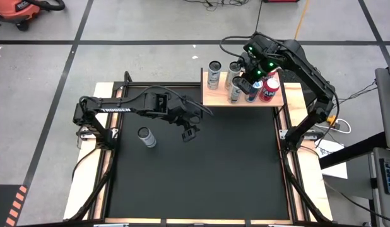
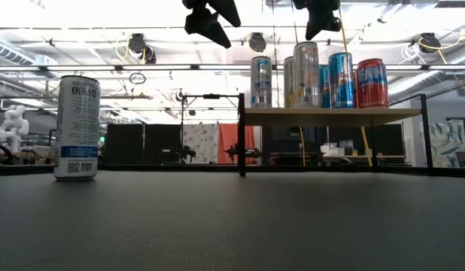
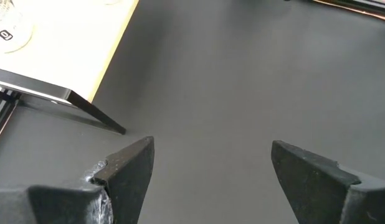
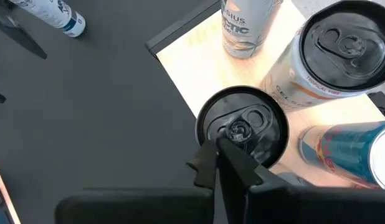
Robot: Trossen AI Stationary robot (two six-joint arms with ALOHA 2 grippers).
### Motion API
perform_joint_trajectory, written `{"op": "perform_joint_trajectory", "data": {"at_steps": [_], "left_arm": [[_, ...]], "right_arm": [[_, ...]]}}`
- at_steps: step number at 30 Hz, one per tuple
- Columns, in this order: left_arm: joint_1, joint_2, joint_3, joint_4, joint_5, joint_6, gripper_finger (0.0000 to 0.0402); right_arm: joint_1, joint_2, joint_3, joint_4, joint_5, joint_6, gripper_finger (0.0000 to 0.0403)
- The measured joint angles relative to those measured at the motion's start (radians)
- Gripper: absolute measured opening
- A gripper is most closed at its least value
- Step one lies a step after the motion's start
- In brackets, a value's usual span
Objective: Place canned beverage on shelf
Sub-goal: Put the white yellow soda can on the shelf aligned with the white yellow soda can
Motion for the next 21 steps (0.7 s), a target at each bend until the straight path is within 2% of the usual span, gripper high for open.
{"op": "perform_joint_trajectory", "data": {"at_steps": [21], "left_arm": [[0.0, 0.0, 0.0, 0.0, 0.0, 0.0, 0.0322]], "right_arm": [[0.013, 0.023, 0.001, 0.016, 0.007, 0.061, 0.0]]}}
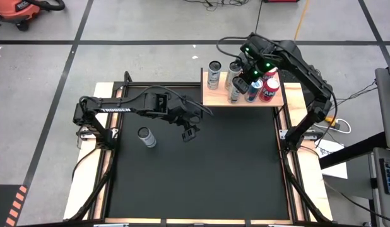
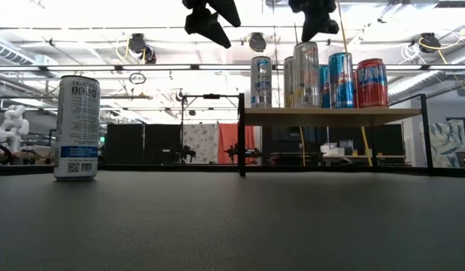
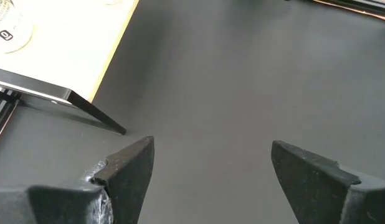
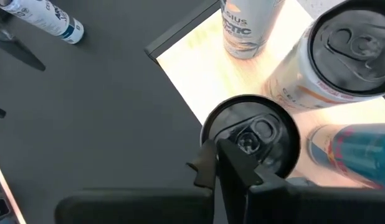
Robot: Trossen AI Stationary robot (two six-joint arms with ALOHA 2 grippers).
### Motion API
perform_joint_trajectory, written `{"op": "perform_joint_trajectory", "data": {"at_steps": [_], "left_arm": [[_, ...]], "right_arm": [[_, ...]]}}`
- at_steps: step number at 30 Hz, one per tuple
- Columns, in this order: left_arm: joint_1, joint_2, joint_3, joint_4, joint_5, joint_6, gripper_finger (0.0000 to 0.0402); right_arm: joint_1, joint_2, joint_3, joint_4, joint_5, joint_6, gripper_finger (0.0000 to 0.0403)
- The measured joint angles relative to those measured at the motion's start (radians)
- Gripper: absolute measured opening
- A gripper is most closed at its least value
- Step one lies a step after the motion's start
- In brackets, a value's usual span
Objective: Place canned beverage on shelf
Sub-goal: Put the white yellow soda can on the shelf aligned with the white yellow soda can
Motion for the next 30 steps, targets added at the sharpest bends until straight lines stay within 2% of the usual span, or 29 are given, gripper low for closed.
{"op": "perform_joint_trajectory", "data": {"at_steps": [30], "left_arm": [[0.0, 0.0, 0.0, -0.001, 0.0, 0.001, 0.0322]], "right_arm": [[0.002, 0.041, 0.001, 0.029, -0.007, -0.02, 0.0]]}}
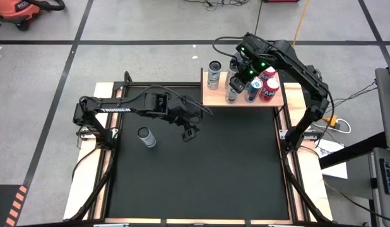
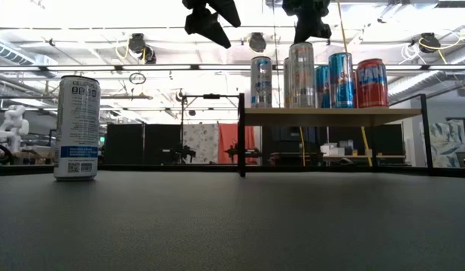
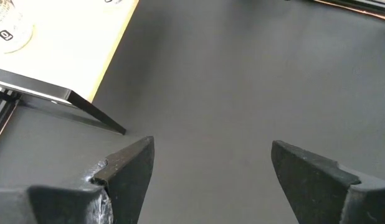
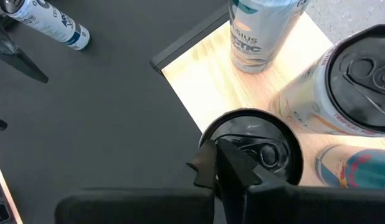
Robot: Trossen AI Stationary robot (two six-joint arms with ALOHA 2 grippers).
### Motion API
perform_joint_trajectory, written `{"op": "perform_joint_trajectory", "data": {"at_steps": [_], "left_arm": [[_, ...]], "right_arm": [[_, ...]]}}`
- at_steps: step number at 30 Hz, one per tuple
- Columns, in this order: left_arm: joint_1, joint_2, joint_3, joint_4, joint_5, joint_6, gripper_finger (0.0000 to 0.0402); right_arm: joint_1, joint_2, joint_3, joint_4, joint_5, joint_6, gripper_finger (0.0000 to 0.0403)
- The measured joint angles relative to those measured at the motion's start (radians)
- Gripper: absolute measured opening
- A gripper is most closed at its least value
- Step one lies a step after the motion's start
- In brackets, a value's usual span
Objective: Place canned beverage on shelf
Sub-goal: Put the white yellow soda can on the shelf aligned with the white yellow soda can, then put the white blue soda can on the shelf aligned with the white blue soda can
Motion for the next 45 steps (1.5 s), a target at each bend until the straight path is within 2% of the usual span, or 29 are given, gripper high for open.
{"op": "perform_joint_trajectory", "data": {"at_steps": [25, 28, 31, 36, 41, 45], "left_arm": [[0.0, 0.0, 0.0, 0.0, 0.0, 0.0, 0.0322], [0.0, 0.0, 0.0, 0.001, 0.0, 0.0, 0.0322], [0.0, 0.0, 0.0, 0.004, 0.0, 0.0, 0.0322], [0.0, 0.0, 0.0, 0.029, 0.0, 0.002, 0.0322], [0.0, 0.0, 0.0, 0.082, -0.016, 0.07, 0.0322], [0.0, 0.0, 0.0, 0.085, -0.018, 0.077, 0.0322]], "right_arm": [[-0.002, -0.025, 0.038, -0.013, 0.001, -0.048, 0.0], [-0.001, -0.043, 0.086, -0.047, -0.055, -0.031, 0.0], [0.032, -0.093, 0.121, -0.081, -0.103, -0.027, 0.0], [0.106, -0.226, 0.121, -0.083, -0.1, -0.015, 0.0], [0.17, -0.346, 0.121, -0.084, -0.097, 0.011, 0.0], [0.196, -0.42, 0.118, -0.083, -0.034, 0.029, 0.0]]}}
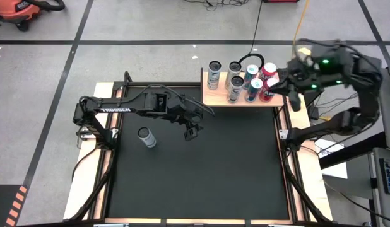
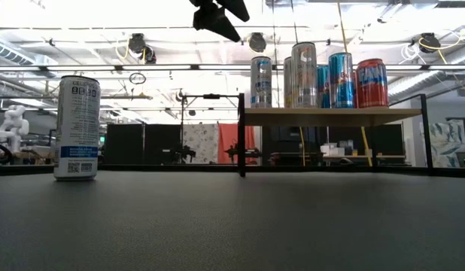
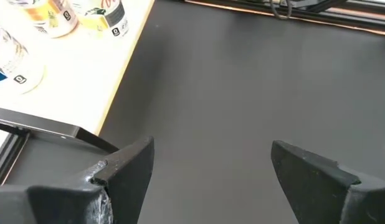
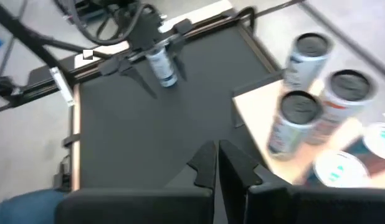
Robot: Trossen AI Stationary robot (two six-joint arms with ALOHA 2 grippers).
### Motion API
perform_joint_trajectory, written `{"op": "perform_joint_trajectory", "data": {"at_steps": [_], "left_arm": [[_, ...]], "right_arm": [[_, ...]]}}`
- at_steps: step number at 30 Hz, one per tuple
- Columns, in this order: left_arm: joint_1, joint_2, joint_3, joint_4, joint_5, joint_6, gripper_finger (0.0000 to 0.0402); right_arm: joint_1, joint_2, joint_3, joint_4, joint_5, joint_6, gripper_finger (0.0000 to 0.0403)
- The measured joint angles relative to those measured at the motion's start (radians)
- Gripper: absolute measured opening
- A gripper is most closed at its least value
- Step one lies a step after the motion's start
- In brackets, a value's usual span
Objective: Place canned beverage on shelf
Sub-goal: Put the white blue soda can on the shelf aligned with the white blue soda can
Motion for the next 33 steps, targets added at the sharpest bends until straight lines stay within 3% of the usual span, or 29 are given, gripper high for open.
{"op": "perform_joint_trajectory", "data": {"at_steps": [5, 18, 33], "left_arm": [[0.0, 0.0, 0.0, -0.001, 0.0, 0.001, 0.0322], [0.0, 0.0, 0.0, -0.017, 0.023, 0.019, 0.0322], [0.0, 0.0, 0.0, -0.304, 0.051, 0.027, 0.0322]], "right_arm": [[0.012, -0.087, -0.069, 0.0, 0.069, 0.001, 0.0], [0.012, -0.31, -0.47, 0.145, 0.066, 0.004, 0.0], [0.012, -0.534, -0.766, 0.218, 0.065, 0.094, 0.0]]}}
